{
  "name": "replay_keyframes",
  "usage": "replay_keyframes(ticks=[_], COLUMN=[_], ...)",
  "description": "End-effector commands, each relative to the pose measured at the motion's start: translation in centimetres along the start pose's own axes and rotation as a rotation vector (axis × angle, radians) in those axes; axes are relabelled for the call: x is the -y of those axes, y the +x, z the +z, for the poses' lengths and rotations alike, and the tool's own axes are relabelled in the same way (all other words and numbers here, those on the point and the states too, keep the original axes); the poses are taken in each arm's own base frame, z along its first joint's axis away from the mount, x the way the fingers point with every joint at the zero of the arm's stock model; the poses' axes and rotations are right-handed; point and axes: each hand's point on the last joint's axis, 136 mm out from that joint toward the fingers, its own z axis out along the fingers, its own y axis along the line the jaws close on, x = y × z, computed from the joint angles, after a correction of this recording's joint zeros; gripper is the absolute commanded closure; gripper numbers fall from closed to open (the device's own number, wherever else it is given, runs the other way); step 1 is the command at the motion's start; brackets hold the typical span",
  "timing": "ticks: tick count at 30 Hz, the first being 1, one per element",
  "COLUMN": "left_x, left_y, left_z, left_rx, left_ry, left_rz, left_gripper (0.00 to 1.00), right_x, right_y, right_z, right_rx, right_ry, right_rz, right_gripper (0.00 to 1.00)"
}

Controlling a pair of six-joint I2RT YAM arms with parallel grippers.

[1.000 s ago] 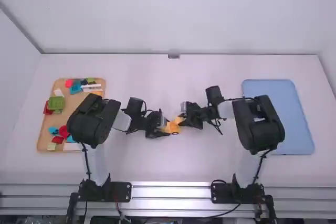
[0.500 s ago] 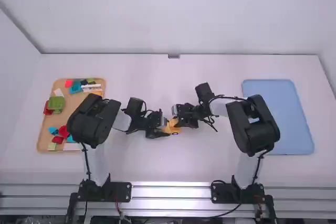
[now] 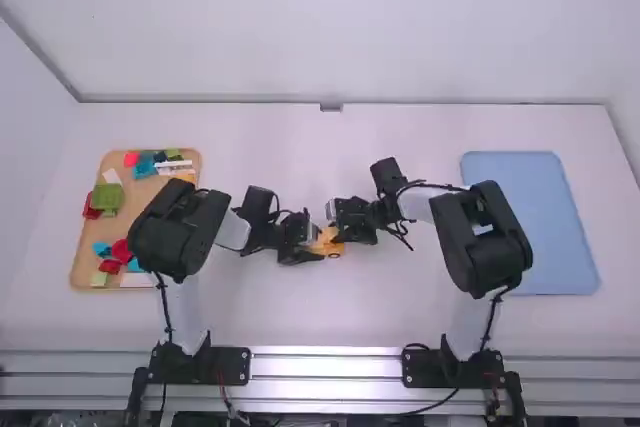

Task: Assemble lego blocks to make yellow taxi

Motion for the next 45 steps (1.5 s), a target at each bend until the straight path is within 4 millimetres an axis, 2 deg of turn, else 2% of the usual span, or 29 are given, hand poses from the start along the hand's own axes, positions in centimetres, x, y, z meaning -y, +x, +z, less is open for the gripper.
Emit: replay_keyframes(ticks=[1, 5, 8, 12, 14, 34, 45], left_x=[0.1, 0.1, 0.1, 0.0, 0.0, 0.1, -0.2], left_y=[1.3, 1.3, 1.3, 1.2, 1.2, 1.3, 1.1], left_z=[0.2, 0.2, 0.2, 0.2, 0.2, 0.2, 0.2], left_rx=[-0.052, -0.052, -0.052, -0.05, -0.05, -0.052, -0.05], left_ry=[-0.014, -0.014, -0.014, -0.016, -0.017, -0.014, -0.016], left_rz=[-0.007, -0.006, -0.006, -0.002, -0.001, -0.005, -0.002], left_gripper=[0.51, 0.51, 0.51, 0.51, 0.51, 0.51, 0.51], right_x=[-0.4, 0.3, 0.0, -0.9, -0.5, -0.9, -1.9], right_y=[-0.5, -1.9, -2.4, -1.6, -0.8, -0.1, 0.3], right_z=[0.0, -1.6, -2.4, -1.1, -0.3, -0.8, 0.3], right_rx=[0.005, 0.016, 0.015, 0.021, 0.014, 0.048, -0.001], right_ry=[-0.012, 0.035, 0.039, 0.035, 0.073, 0.085, 0.065], right_rz=[0.0, -0.033, -0.027, -0.002, 0.036, 0.072, 0.063], right_gripper=[0.93, 0.9, 0.89, 0.89, 0.89, 0.89, 0.89])
